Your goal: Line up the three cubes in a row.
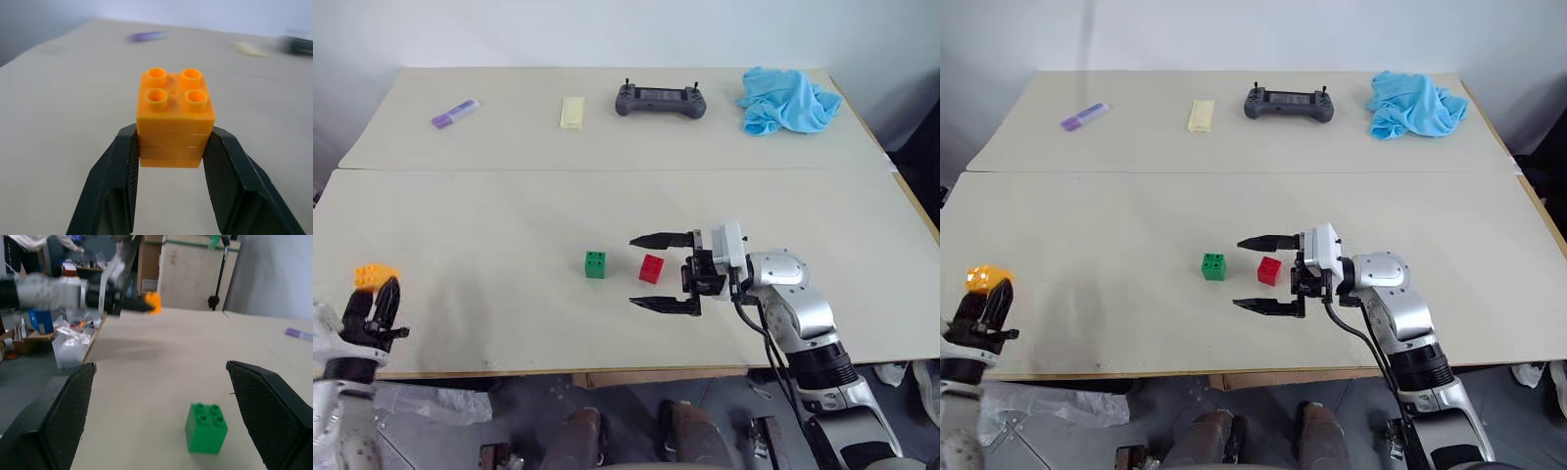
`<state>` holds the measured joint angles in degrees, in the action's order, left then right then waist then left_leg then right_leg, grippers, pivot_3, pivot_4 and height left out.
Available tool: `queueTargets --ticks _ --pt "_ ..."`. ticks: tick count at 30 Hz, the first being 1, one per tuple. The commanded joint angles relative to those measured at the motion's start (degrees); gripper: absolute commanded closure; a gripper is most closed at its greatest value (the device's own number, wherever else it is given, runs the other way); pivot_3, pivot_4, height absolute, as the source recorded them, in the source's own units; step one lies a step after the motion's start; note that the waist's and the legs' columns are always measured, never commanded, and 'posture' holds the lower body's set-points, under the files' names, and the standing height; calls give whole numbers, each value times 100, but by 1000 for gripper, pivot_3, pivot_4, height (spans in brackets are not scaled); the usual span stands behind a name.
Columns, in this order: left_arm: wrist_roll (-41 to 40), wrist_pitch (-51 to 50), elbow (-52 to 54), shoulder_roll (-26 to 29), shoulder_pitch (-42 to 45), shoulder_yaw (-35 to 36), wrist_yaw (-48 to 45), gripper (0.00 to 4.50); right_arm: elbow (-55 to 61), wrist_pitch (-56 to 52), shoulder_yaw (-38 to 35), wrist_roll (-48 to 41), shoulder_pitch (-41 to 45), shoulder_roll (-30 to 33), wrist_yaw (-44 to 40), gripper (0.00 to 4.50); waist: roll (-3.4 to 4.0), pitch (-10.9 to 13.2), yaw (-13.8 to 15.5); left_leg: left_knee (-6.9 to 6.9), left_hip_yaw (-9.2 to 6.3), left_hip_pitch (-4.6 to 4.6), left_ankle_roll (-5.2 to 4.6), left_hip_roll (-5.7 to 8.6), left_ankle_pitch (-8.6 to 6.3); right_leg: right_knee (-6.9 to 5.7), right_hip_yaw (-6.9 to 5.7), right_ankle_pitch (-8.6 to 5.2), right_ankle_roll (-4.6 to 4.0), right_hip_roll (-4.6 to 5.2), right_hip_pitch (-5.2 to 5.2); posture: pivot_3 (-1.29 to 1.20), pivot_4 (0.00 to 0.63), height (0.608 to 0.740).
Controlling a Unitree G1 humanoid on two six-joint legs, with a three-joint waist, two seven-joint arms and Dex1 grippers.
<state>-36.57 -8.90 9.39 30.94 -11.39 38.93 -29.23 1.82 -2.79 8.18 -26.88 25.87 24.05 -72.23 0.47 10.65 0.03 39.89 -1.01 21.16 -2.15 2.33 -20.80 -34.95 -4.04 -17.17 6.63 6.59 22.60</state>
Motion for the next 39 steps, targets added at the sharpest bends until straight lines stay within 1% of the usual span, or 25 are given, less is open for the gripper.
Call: queueTargets --ticks 1,3,5,6,8,11,14,16,19,23,26,30,32,33,36,39 --pt "-209 -281 207 910 249 -551 -1469 2783 212 48 -297 -29 -118 224 83 0 9 2 -8 -1 1 -2 -1 2 1 1 3 1 1 3 -5 0 150 740" --pt "49 -277 -261 1622 974 -1307 -2510 2783 187 84 -473 4 -260 435 115 0 14 5 37 0 0 -3 -2 6 1 0 3 1 1 5 -5 0 150 740" --pt "631 222 -1192 2046 1880 -2196 -3578 2783 166 124 -630 40 -407 639 137 0 27 10 46 -2 -1 -1 -4 9 2 5 -2 0 0 4 -3 0 150 740" --pt "918 626 -1701 2119 2273 -2573 -4094 2783 163 151 -684 63 -468 720 148 0 32 10 50 -3 -1 -2 -5 12 3 2 -3 0 0 2 -3 0 150 740" --pt "1404 1173 -2712 2130 3014 -3159 -4766 2783 189 167 -760 86 -567 823 202 0 42 7 -18 -16 11 -2 -6 12 4 -6 -4 1 2 -5 5 0 150 740" --pt "1885 1688 -4098 1878 4066 -3686 -5268 2783 330 164 -886 91 -746 913 332 0 40 8 -96 -37 54 -1 -8 2 6 -17 -33 1 4 -27 39 0 150 740" --pt "2266 2316 -5189 1573 4847 -3976 -5544 2783 521 141 -998 87 -948 954 507 0 27 14 -114 -42 100 12 -11 4 7 -65 -89 1 3 -24 90 0 150 740" --pt "2440 2609 -5761 1376 5240 -4072 -5613 2783 664 118 -1054 92 -1100 974 615 0 17 18 -127 -40 116 10 -18 7 10 -67 -131 1 3 -5 91 0 150 740" --pt "2686 2976 -6454 1095 5709 -4192 -5720 2783 913 78 -1115 92 -1364 1007 775 0 10 21 -93 -22 130 12 -29 11 11 -68 -159 5 10 12 86 0 150 740" --pt "2862 3262 -6957 914 5974 -4228 -5873 2783 1098 47 -1180 83 -1551 1045 921 0 9 22 -12 3 134 14 -31 7 11 -71 -160 9 19 13 80 0 150 740" --pt "2919 3398 -7121 784 6036 -4244 -5975 2783 1224 44 -1258 92 -1696 1077 1028 0 8 21 10 14 133 13 -31 6 11 -79 -160 10 19 13 77 0 150 740" --pt "2987 3415 -7220 846 5990 -4273 -6068 2783 1300 37 -1275 62 -1778 1114 1075 0 7 20 13 17 130 12 -32 7 12 -82 -159 10 20 16 75 0 150 740" --pt "3070 3286 -7240 973 5947 -4326 -6068 2239 1289 47 -1269 52 -1784 1132 1067 0 7 20 9 17 130 10 -32 7 12 -84 -159 10 20 16 75 0 150 740" --pt "3098 3298 -7242 1022 5930 -4323 -6037 2076 1280 50 -1268 44 -1783 1137 1063 0 7 20 7 16 131 10 -32 7 12 -84 -159 10 20 15 75 0 150 740" --pt "3059 3320 -7240 1063 5931 -4200 -5900 1173 1249 56 -1253 25 -1765 1150 1041 0 6 20 5 16 130 10 -32 5 12 -84 -160 10 19 13 75 0 150 740" --pt "2817 3318 -7108 1201 5863 -3900 -5784 270 1142 75 -1226 9 -1688 1147 975 0 6 20 1 17 130 10 -32 5 12 -85 -159 10 19 14 76 0 150 740"
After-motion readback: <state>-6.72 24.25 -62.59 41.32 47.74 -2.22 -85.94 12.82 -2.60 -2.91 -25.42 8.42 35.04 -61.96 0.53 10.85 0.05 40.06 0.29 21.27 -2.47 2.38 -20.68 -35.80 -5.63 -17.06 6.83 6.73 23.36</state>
